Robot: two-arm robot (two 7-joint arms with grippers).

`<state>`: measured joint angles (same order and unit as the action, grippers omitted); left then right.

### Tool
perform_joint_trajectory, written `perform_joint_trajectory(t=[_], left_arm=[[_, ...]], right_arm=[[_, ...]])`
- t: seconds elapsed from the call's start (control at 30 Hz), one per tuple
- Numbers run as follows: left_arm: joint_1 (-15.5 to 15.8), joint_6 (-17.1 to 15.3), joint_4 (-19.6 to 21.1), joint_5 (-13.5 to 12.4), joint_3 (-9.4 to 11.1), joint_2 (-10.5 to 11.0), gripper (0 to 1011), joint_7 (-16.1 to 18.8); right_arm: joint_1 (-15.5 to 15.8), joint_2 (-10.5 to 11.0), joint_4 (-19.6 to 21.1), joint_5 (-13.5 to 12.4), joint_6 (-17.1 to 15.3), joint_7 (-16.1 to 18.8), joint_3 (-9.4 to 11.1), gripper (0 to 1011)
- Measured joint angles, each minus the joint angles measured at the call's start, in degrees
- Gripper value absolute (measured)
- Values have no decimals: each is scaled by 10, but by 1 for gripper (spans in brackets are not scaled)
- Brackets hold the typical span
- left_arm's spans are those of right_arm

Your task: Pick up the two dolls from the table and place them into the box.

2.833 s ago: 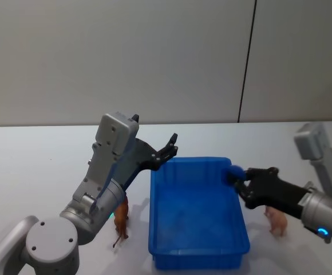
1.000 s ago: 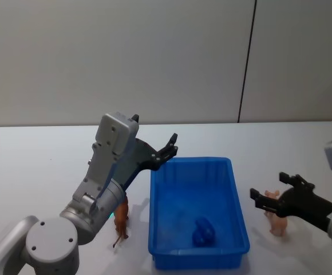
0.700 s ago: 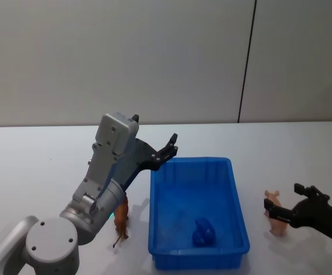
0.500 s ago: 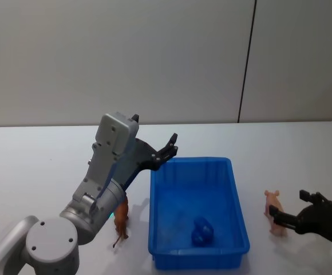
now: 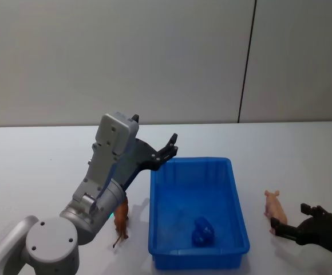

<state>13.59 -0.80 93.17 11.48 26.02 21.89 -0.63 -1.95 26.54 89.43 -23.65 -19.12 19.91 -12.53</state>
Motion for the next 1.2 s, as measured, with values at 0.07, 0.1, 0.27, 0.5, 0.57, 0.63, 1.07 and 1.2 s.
perform_joint_trajectory(t=[0.07, 0.1, 0.27, 0.5, 0.57, 0.63, 1.07, 1.2], left_arm=[[0, 0, 0, 0, 0, 0, 1001, 0], [0, 0, 0, 0, 0, 0, 1001, 0], [0, 0, 0, 0, 0, 0, 1001, 0], [0, 0, 0, 0, 0, 0, 1001, 0], [0, 0, 0, 0, 0, 0, 1001, 0], [0, 0, 0, 0, 0, 0, 1001, 0], [0, 0, 0, 0, 0, 0, 1001, 0], [0, 0, 0, 0, 0, 0, 1001, 0]], right_arm=[[-2, -2, -4, 0, -1, 0, -1, 1004], [-5, -4, -9, 0, -3, 0, -2, 1004], [-13, -11, -24, 0, -6, 0, -6, 920], [-26, -21, -43, 4, -9, 1, -12, 708], [-30, -24, -47, 5, -9, 2, -13, 650], [-33, -27, -51, 7, -10, 2, -14, 592], [-45, -33, -62, 10, -7, 2, -17, 375], [-46, -33, -58, 9, 3, 1, -16, 375]])
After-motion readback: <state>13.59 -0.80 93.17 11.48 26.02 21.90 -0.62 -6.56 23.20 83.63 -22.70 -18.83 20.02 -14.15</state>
